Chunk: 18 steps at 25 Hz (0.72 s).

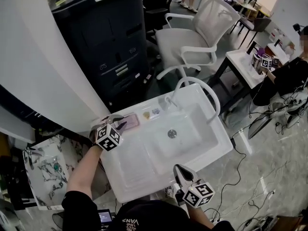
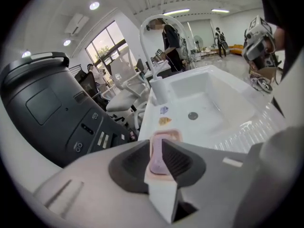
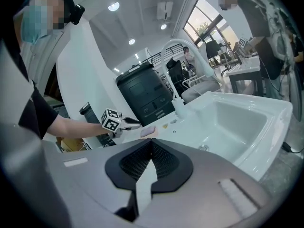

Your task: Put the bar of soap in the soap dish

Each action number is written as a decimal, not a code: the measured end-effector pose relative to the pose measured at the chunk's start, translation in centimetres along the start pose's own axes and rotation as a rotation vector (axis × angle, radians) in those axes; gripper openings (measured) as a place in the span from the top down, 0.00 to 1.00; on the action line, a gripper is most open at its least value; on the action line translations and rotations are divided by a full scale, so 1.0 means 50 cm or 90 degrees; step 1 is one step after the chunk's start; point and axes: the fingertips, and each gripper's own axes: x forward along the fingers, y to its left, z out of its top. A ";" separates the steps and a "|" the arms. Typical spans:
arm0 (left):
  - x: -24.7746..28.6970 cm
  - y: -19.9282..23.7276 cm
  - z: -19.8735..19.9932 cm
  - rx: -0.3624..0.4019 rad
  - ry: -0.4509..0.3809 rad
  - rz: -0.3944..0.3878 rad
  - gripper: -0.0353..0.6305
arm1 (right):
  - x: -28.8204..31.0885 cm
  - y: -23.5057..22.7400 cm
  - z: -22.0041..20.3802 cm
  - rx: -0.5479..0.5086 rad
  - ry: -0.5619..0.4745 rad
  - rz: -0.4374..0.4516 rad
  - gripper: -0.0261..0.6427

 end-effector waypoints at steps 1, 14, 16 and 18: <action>-0.010 0.002 0.004 -0.005 -0.007 0.011 0.75 | -0.001 0.002 -0.001 -0.002 0.001 0.004 0.96; -0.132 -0.041 0.061 -0.067 -0.082 0.096 0.87 | -0.034 0.022 -0.001 -0.027 0.007 0.050 0.96; -0.158 -0.051 0.070 -0.080 -0.098 0.116 0.87 | -0.038 0.025 -0.002 -0.030 0.007 0.062 0.96; -0.187 -0.059 0.081 -0.095 -0.120 0.138 0.87 | -0.042 0.029 -0.002 -0.033 0.009 0.072 0.96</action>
